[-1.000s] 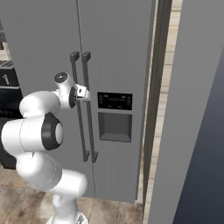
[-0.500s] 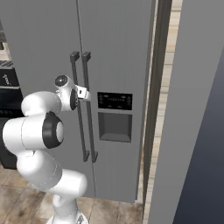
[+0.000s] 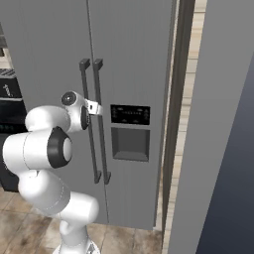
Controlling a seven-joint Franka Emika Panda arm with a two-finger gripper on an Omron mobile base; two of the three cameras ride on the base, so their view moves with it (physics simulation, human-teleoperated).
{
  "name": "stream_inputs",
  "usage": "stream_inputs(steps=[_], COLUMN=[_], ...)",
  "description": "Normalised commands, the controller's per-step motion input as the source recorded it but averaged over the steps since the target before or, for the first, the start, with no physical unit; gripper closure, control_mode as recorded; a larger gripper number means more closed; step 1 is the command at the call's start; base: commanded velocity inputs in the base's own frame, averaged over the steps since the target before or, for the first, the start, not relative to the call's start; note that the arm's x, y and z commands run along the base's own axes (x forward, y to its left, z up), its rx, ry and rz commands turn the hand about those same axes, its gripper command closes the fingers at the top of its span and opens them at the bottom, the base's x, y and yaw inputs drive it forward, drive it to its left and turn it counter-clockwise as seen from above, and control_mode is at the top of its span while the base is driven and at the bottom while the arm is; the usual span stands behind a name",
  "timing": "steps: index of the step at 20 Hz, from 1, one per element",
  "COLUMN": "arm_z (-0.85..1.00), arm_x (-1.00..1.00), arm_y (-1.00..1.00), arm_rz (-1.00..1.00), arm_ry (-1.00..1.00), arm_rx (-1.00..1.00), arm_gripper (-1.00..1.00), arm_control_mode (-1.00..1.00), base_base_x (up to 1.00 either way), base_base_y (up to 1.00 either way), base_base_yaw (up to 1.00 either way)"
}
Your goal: Retrieve the fish from the fridge and place it on the saucepan with marinade on the stove.
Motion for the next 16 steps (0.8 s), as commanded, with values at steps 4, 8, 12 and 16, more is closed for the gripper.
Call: stream_inputs(steps=[4, 8, 12, 16], arm_z=[0.0, 0.0, 0.0, 0.0], arm_x=[0.02, 0.17, -0.02, -0.41], arm_y=[0.0, 0.0, 0.3, 0.97], arm_rz=[0.0, 0.0, 0.0, 0.0], arm_ry=[0.0, 0.0, -0.04, -0.14], arm_rx=[0.0, 0.0, 0.0, 0.1], arm_gripper=[1.0, 1.0, 1.0, 1.0], arm_control_mode=[-1.0, -1.0, -1.0, -1.0], base_base_x=[0.0, 0.0, 0.0, 0.0], base_base_y=[0.0, 0.0, 0.0, 0.0], base_base_yaw=[0.0, 0.0, 0.0, 0.0])
